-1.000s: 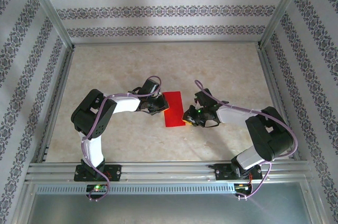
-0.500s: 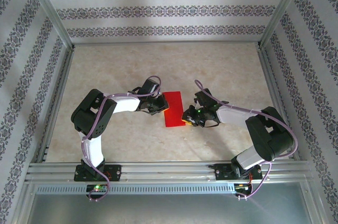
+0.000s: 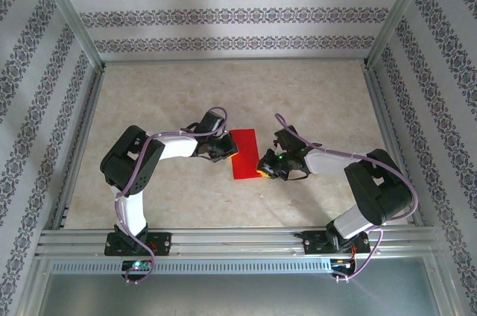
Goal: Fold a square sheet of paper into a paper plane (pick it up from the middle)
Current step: Fold the triangle a second time at the center of the table.
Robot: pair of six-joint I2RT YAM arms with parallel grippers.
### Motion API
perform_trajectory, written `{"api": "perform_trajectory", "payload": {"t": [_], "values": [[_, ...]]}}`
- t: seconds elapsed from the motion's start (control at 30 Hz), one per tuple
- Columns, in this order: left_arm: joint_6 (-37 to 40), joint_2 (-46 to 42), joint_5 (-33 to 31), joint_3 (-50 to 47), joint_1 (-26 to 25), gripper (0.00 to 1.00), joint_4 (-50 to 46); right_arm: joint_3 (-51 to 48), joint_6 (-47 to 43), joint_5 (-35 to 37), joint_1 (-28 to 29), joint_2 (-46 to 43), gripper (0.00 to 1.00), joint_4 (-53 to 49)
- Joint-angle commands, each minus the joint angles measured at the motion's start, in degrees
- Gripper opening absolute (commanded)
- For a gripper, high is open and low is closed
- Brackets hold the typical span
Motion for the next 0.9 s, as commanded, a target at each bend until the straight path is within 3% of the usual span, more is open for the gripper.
{"api": "perform_trajectory", "payload": {"t": [0.0,0.13,0.23,0.87], "values": [[1.04,1.01,-0.16,-2.56,0.85,0.07,-3.40,-0.45,0.69,1.17,-0.10,-0.09,0.06,-1.45],[3.86,-3.79,4.52,-2.58,1.40,0.20,3.60,-0.19,-0.68,1.44,-0.79,-0.55,0.02,-4.37],[5.72,-4.95,5.23,-1.17,1.35,0.22,3.45,0.12,-1.32,1.19,-1.05,-0.90,0.01,-5.75],[8.74,2.32,1.92,2.87,1.37,0.14,-5.56,2.41,-1.91,-2.31,-0.96,-3.56,0.01,-3.08]]}}
